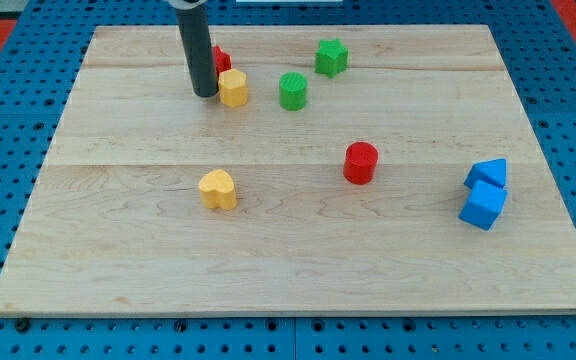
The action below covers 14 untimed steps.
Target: Move the red circle to the bottom right of the yellow hexagon
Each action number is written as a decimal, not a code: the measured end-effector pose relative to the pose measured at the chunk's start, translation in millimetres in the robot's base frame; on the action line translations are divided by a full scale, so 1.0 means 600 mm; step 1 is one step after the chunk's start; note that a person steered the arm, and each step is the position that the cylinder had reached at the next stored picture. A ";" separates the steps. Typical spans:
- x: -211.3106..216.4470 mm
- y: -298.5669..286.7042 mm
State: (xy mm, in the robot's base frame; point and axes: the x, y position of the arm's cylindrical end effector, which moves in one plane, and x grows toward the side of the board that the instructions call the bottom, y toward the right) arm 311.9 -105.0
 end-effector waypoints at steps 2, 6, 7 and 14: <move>-0.068 -0.007; 0.048 0.038; 0.093 0.076; 0.300 0.181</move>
State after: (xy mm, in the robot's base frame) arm 492.0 3.4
